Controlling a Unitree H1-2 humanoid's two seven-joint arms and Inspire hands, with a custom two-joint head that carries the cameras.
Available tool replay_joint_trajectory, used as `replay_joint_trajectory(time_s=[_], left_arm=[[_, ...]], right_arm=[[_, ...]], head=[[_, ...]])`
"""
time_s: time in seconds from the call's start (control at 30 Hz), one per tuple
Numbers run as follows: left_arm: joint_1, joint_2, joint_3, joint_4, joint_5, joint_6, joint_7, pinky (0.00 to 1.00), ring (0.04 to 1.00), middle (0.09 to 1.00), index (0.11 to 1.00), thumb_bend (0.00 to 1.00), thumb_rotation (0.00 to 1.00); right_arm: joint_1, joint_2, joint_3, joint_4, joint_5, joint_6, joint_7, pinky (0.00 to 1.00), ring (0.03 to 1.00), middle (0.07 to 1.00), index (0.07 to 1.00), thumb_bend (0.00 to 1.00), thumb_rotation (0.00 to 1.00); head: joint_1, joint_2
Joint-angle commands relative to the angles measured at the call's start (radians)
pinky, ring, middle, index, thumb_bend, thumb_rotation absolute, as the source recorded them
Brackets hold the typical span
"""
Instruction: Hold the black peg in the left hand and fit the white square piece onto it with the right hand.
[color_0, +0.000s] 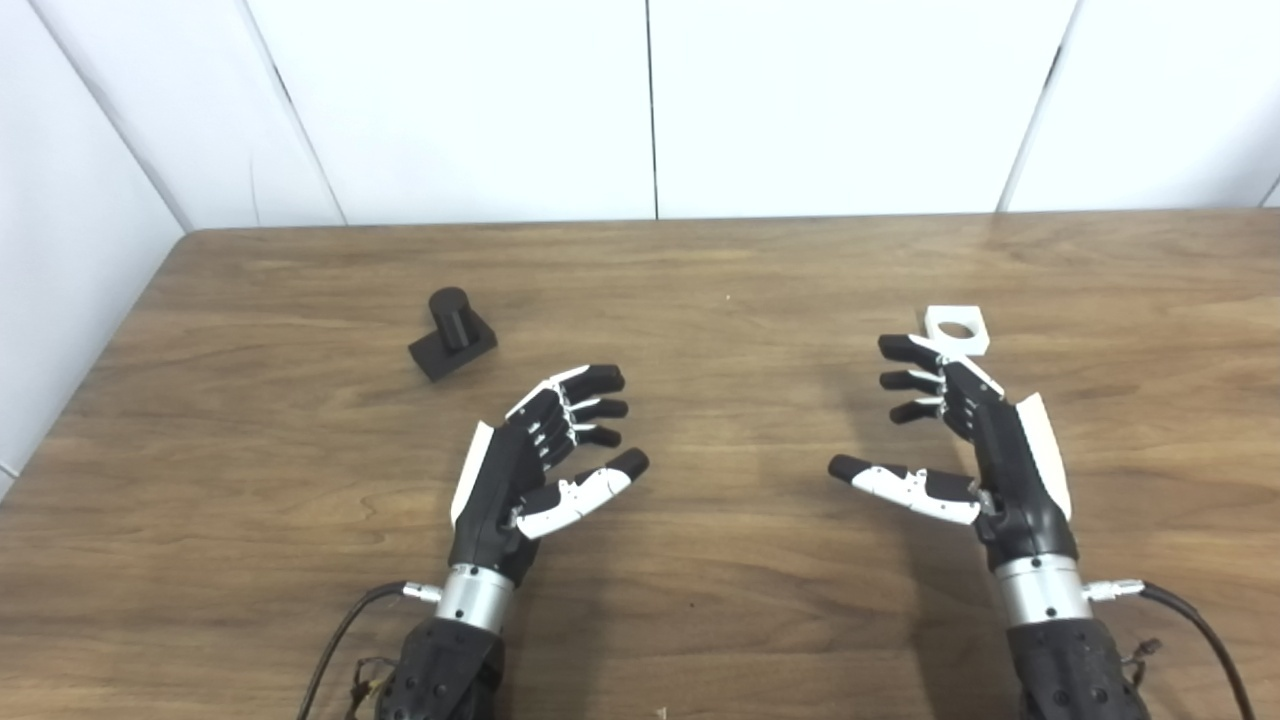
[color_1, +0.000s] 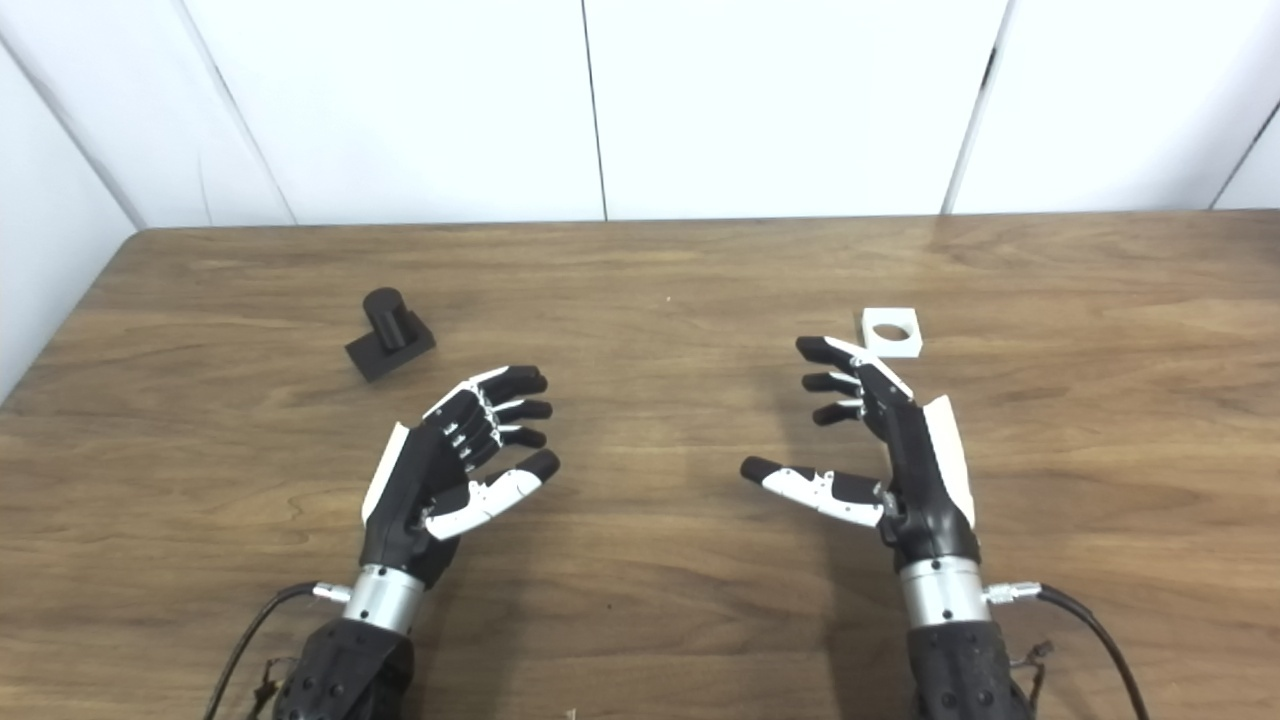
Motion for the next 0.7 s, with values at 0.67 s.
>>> replay_joint_trajectory(time_s=[0.67], left_arm=[[-0.039,-0.087,-0.061,0.061,0.100,-0.048,0.063,0.54,0.673,0.733,0.717,0.73,0.18]], right_arm=[[0.022,-0.032,-0.080,0.006,0.071,-0.068,0.006,0.56,0.686,0.768,0.750,0.67,0.05]], head=[[0.322,-0.084]])
